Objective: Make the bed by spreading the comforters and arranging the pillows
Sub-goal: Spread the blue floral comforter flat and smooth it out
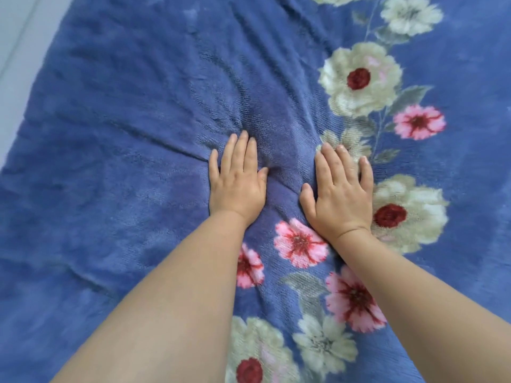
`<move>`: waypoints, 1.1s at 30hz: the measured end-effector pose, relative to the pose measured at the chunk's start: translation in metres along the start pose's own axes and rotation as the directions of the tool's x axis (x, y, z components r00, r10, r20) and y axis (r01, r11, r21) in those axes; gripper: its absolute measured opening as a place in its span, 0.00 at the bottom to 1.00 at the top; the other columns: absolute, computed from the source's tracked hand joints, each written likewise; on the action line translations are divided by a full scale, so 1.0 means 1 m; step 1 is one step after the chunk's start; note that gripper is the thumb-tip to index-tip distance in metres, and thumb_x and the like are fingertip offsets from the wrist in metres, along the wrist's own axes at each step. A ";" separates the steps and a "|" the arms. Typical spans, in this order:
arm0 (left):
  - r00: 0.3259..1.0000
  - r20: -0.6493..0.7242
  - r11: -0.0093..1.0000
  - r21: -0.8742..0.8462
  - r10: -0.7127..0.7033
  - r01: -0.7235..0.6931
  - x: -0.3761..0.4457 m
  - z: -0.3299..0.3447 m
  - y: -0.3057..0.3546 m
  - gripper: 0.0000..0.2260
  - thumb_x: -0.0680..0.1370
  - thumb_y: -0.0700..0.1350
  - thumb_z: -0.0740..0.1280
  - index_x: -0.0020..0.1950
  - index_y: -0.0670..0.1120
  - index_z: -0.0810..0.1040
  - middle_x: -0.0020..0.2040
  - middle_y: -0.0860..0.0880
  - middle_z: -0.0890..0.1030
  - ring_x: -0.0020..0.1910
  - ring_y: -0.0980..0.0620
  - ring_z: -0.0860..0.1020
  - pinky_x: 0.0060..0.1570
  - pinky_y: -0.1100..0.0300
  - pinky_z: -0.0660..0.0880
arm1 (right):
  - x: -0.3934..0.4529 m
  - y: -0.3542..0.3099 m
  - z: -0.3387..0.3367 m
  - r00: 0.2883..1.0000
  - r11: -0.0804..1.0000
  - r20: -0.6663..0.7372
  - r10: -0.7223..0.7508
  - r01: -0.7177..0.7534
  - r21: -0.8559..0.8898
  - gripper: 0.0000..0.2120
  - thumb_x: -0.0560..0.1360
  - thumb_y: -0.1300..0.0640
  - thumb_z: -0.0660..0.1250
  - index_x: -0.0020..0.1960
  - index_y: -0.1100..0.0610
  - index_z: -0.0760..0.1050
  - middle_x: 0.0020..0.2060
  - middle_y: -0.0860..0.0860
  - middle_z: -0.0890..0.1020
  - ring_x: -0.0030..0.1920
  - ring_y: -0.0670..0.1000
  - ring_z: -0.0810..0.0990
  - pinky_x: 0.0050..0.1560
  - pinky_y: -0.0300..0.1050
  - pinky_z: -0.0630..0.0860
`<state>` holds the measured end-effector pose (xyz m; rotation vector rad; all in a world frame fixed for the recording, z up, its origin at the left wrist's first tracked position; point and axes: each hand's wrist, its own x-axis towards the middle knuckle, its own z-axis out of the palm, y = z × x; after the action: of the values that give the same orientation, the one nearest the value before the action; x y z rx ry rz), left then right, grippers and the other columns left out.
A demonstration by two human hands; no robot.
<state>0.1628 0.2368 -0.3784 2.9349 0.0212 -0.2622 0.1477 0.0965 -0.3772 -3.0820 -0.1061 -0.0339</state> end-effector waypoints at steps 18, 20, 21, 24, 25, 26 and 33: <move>1.000 -0.026 0.999 0.049 0.017 -0.016 -0.002 0.000 0.003 0.24 0.82 0.49 0.50 0.77 0.45 0.51 0.79 0.50 0.50 0.78 0.53 0.47 0.75 0.47 0.40 | -0.006 0.003 -0.008 0.994 0.991 0.095 0.061 -0.072 0.115 0.35 0.71 0.42 0.41 0.72 0.57 0.61 0.74 0.52 0.62 0.75 0.52 0.58 0.74 0.50 0.45; 1.000 -0.004 0.994 0.107 -0.003 0.003 -0.003 -0.004 0.007 0.24 0.82 0.48 0.49 0.77 0.44 0.51 0.79 0.49 0.50 0.78 0.52 0.47 0.74 0.43 0.40 | -0.012 0.006 -0.015 0.977 0.993 0.212 0.007 -0.032 0.118 0.29 0.77 0.43 0.46 0.75 0.54 0.53 0.77 0.49 0.53 0.77 0.48 0.50 0.75 0.50 0.43; 1.000 0.007 0.990 0.139 -0.014 0.013 -0.004 -0.007 0.010 0.23 0.82 0.48 0.48 0.77 0.44 0.50 0.79 0.49 0.50 0.78 0.52 0.48 0.73 0.40 0.41 | -0.020 0.010 -0.019 0.966 0.990 0.257 -0.027 -0.009 0.139 0.28 0.79 0.45 0.48 0.75 0.53 0.51 0.77 0.48 0.51 0.77 0.48 0.48 0.75 0.49 0.43; 0.997 0.058 0.971 0.237 -0.044 0.029 -0.009 -0.018 0.020 0.23 0.83 0.45 0.48 0.77 0.42 0.50 0.79 0.47 0.50 0.78 0.49 0.49 0.72 0.37 0.43 | -0.070 0.032 -0.033 0.958 0.987 0.276 -0.082 0.041 0.153 0.32 0.74 0.40 0.40 0.75 0.51 0.53 0.77 0.47 0.52 0.77 0.47 0.50 0.75 0.46 0.45; 0.996 0.067 0.961 0.274 -0.052 0.032 -0.011 -0.020 0.020 0.23 0.82 0.43 0.48 0.77 0.41 0.50 0.79 0.46 0.51 0.78 0.48 0.49 0.72 0.37 0.44 | -0.088 0.040 -0.036 0.955 0.989 0.286 -0.080 0.041 0.141 0.37 0.69 0.38 0.35 0.75 0.49 0.53 0.76 0.47 0.53 0.77 0.47 0.51 0.75 0.46 0.45; 0.995 0.082 0.954 0.299 -0.058 0.031 -0.017 -0.023 0.022 0.23 0.82 0.41 0.48 0.77 0.40 0.50 0.78 0.45 0.51 0.77 0.46 0.50 0.73 0.39 0.46 | -0.105 0.051 -0.040 0.945 0.992 0.322 -0.059 0.020 0.122 0.41 0.65 0.37 0.32 0.75 0.48 0.52 0.76 0.46 0.53 0.77 0.47 0.50 0.75 0.46 0.44; 0.976 0.217 0.990 0.127 0.026 -0.054 -0.084 -0.035 0.074 0.17 0.78 0.38 0.54 0.68 0.39 0.66 0.70 0.42 0.66 0.71 0.43 0.62 0.68 0.45 0.62 | -0.194 0.148 -0.065 0.831 0.960 0.489 0.266 -0.273 -0.059 0.27 0.78 0.41 0.42 0.75 0.44 0.42 0.77 0.44 0.42 0.77 0.48 0.41 0.75 0.56 0.41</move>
<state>0.0884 0.1710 -0.3152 3.0156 -0.0901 -0.5952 -0.0370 -0.0677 -0.3251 -2.9750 0.3097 0.7663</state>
